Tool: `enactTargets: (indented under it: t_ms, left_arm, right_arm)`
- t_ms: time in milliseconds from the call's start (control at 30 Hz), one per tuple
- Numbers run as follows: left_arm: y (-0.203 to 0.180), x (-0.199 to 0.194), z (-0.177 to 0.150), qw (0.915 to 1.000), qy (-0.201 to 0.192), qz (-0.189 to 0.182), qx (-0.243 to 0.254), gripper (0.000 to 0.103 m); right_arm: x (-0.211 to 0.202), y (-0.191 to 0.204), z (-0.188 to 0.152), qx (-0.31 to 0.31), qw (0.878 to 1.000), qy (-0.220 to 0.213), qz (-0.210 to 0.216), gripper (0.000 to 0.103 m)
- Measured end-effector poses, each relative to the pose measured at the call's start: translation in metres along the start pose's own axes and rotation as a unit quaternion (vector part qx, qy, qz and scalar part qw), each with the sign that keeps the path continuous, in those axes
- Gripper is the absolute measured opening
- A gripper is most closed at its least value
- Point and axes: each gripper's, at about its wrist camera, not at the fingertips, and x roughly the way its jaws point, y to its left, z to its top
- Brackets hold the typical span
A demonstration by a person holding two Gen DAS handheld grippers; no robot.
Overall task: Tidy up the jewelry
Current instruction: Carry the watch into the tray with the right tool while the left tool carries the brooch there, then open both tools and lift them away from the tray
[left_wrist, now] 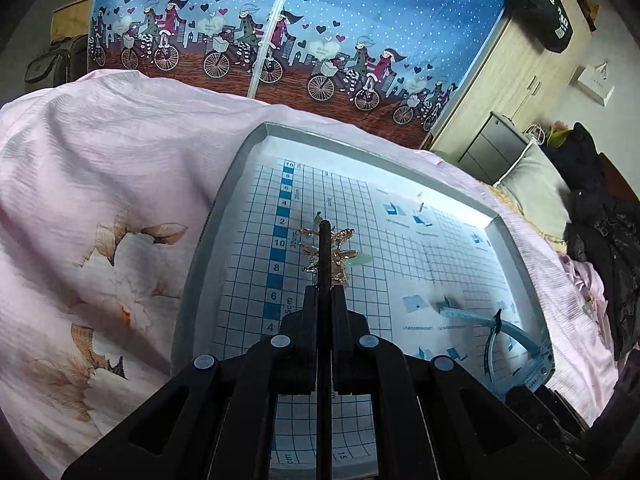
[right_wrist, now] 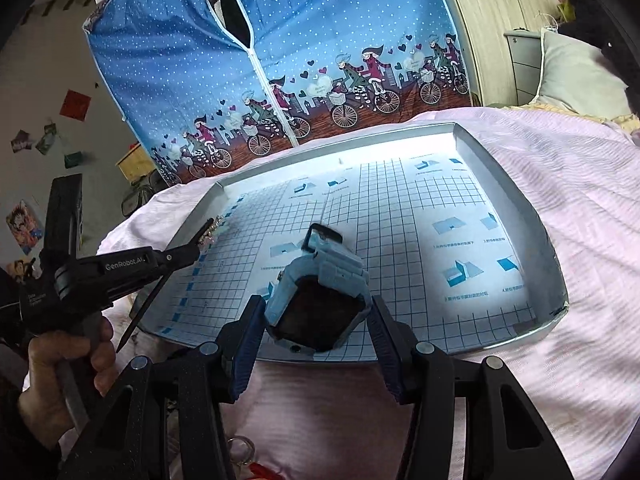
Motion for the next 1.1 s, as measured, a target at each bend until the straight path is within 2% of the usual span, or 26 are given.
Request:
enactTargets:
  t_ms: [167,267,333,367,433,533,567,600,667,867,1100]
  left_arm:
    - [-0.002,0.013,-0.009,0.9995,0.028,0.011,0.007,0.005]
    - [-0.005,0.013,-0.013,0.9994,0.034,0.006,0.008,0.015]
    - [-0.008,0.005,-0.014,0.9996,0.024,0.007,0.01,0.039]
    - [-0.011,-0.002,-0.016,0.9998,0.011,0.0,0.015,0.043]
    - [-0.02,-0.019,-0.019,0.9994,-0.013,0.0,0.032,0.066]
    - [-0.033,-0.047,-0.027,0.9968,-0.054,-0.002,0.059,0.085]
    - [-0.037,-0.061,-0.032,0.995,-0.075,-0.003,0.065,0.089]
    - [-0.04,-0.069,-0.034,0.9936,-0.091,-0.003,0.068,0.1]
    - [-0.047,-0.094,-0.039,0.9889,-0.131,0.0,0.07,0.102]
    - [-0.066,-0.157,-0.06,0.9762,-0.193,0.007,0.099,0.102]
    - [-0.075,-0.211,-0.113,0.9671,-0.217,0.01,0.132,0.102]
  right_arm:
    - [-0.001,-0.004,0.002,0.003,1.0,0.0,0.001,0.05]
    - [-0.005,-0.006,0.003,0.005,1.0,-0.004,-0.008,0.054]
    - [-0.011,-0.006,0.005,0.005,1.0,-0.01,-0.015,0.063]
    - [-0.015,-0.006,0.006,0.005,1.0,-0.016,-0.018,0.066]
    - [-0.027,-0.004,0.008,0.001,0.999,-0.032,-0.025,0.071]
    - [-0.049,0.003,0.009,-0.013,0.997,-0.061,-0.037,0.08]
    - [-0.058,0.006,0.009,-0.019,0.996,-0.072,-0.04,0.086]
    - [-0.065,0.009,0.009,-0.024,0.996,-0.079,-0.042,0.094]
    - [-0.083,0.017,0.007,-0.041,0.994,-0.096,-0.044,0.103]
    - [-0.132,0.04,-0.001,-0.086,0.986,-0.138,-0.042,0.103]
    - [-0.174,0.061,-0.04,-0.109,0.98,-0.156,-0.05,0.103]
